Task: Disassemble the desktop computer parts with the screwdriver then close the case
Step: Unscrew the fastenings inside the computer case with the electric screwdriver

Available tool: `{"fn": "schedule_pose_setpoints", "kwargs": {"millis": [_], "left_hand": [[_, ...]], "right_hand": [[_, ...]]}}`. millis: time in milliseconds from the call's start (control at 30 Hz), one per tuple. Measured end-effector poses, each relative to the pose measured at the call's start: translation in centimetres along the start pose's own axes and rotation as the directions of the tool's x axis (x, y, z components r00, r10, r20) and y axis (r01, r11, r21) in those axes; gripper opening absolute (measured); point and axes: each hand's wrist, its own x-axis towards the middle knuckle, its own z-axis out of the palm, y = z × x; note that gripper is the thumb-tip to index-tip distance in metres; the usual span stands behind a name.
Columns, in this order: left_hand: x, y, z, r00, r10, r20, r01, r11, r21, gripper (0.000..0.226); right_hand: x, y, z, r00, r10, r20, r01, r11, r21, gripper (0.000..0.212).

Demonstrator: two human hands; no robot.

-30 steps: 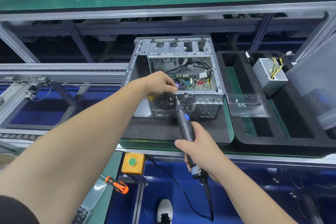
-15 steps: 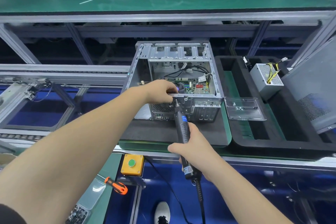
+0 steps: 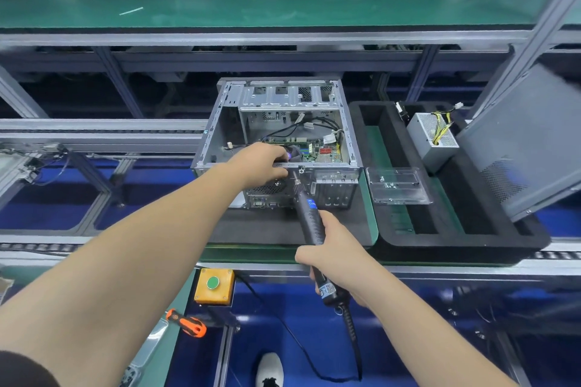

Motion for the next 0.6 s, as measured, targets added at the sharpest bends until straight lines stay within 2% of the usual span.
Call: {"fn": "schedule_pose_setpoints", "kwargs": {"millis": [200,333,467,600], "left_hand": [[-0.2,0.1,0.2,1.000,-0.024,-0.010,0.025,0.999,0.023,0.034],[-0.3,1.1,-0.1,0.998,-0.060,0.017,0.059,0.995,0.082,0.031],[-0.1,2.1,-1.1,0.988,-0.124,0.092,0.111,0.985,0.135,0.024],[1.1,2.8,-1.9,0.973,-0.131,0.189,0.089,0.972,0.216,0.023]], "right_hand": [[0.1,-0.4,-1.2,1.000,-0.023,0.003,0.023,0.999,-0.026,0.089],[0.0,-1.2,-3.1,0.997,-0.080,0.007,0.081,0.996,-0.047,0.079],[0.2,-2.5,-5.8,0.993,-0.116,0.015,0.117,0.988,-0.100,0.089],[1.4,-3.8,-9.9,0.978,-0.207,0.014,0.207,0.976,-0.068,0.070]]}}
